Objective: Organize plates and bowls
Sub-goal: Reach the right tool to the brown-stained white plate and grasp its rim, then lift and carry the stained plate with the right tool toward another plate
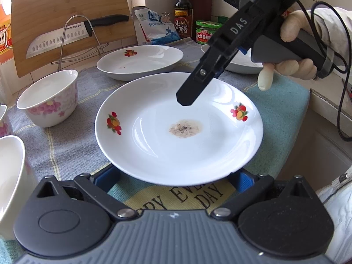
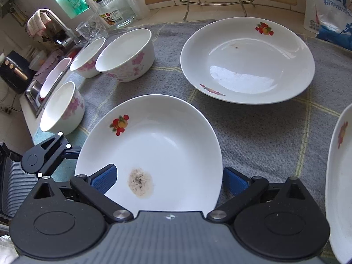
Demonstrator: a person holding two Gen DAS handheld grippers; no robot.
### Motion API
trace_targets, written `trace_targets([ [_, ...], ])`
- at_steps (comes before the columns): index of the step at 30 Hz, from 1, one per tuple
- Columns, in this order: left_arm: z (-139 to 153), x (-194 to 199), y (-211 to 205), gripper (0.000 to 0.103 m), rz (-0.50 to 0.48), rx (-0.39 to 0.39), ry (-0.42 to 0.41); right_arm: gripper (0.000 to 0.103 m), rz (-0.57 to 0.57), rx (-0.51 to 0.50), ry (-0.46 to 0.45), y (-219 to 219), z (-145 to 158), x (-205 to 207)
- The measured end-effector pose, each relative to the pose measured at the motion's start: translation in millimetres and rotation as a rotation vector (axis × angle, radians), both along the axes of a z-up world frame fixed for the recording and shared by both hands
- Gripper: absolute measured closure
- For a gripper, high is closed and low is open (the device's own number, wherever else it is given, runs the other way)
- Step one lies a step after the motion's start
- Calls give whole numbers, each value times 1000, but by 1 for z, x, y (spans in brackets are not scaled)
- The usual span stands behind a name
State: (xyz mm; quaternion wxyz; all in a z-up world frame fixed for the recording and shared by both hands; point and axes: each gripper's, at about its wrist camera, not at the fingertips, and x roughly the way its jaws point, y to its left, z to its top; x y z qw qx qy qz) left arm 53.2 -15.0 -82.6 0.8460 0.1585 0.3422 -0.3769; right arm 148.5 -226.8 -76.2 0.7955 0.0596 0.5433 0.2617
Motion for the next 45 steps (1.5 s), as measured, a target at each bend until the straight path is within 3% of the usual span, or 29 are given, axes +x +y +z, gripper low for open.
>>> trace_targets([
  [18,3,5,-6,0,-28,38,10,0,-8,175,92,-12,-2,17],
  [32,10,5,-9,4,-37,55,17,0,-2,137,102,-8,0,17],
  [45,30,10,-25,4,-84,65,-8,0,-31,136,39,-28,24,8],
])
